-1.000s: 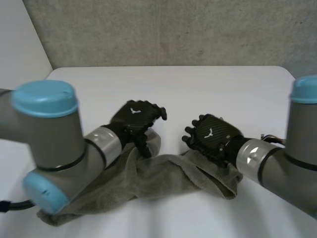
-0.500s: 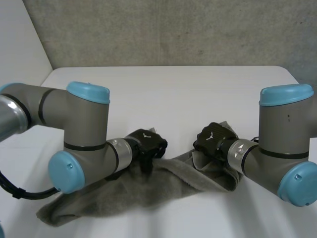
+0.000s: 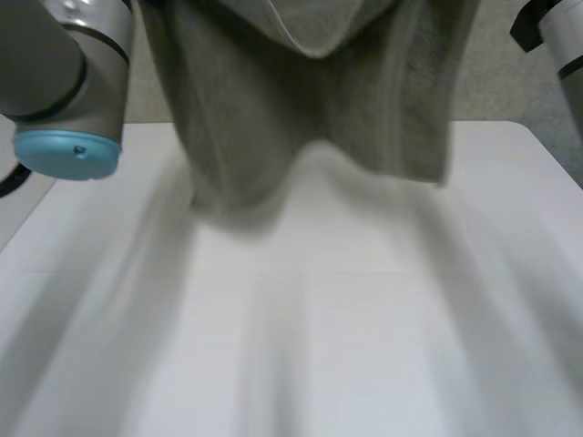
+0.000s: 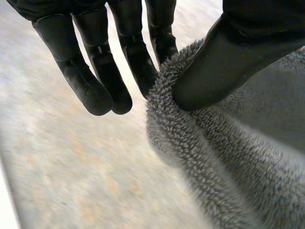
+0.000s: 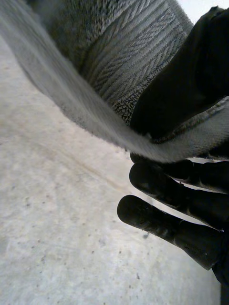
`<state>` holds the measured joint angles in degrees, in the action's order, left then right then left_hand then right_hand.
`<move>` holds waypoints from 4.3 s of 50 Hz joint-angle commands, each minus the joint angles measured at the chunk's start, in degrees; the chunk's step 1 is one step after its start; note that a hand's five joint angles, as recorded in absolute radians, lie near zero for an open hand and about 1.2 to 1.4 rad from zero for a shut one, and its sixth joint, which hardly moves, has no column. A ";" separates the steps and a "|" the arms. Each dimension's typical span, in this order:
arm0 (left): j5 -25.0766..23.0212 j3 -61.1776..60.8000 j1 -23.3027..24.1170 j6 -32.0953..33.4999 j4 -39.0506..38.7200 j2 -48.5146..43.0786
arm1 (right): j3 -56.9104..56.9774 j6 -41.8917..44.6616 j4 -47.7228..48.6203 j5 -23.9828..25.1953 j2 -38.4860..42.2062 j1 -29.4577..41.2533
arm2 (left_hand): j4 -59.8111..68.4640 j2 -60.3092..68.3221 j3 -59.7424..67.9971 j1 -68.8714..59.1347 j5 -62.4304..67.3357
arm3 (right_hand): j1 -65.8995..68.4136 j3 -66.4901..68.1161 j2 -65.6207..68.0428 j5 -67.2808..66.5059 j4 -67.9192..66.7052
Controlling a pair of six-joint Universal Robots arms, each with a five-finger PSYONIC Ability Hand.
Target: Fold the towel.
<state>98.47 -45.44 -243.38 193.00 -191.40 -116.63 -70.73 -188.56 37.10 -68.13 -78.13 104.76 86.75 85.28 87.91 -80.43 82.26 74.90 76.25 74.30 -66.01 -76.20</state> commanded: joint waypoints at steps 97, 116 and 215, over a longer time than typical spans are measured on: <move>-29.92 -45.26 -15.72 13.02 17.02 1.76 | -48.54 69.12 -8.63 7.93 5.18 -7.81 | -71.15 -69.68 -72.31 64.83 -76.67 | 5.10 3.75 5.70 -3.99 -3.80; -29.30 -47.63 -17.48 14.95 14.91 0.71 | -41.51 48.81 -15.22 5.73 5.53 -10.27 | -61.90 -60.43 -63.06 55.58 -67.41 | 5.10 3.75 5.70 -3.99 -3.80; -27.28 -48.86 -19.06 19.52 4.81 3.26 | -27.09 40.90 -42.64 5.91 0.26 -13.09 | -6.75 -5.28 -7.91 0.43 -12.26 | 5.10 3.75 5.70 -3.99 -3.80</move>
<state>71.16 -94.56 -261.63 213.28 -186.51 -119.52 -98.99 -147.29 -4.93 -62.05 -75.89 91.75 86.56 84.48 87.63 -68.67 86.04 74.82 75.51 74.47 -66.30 -76.21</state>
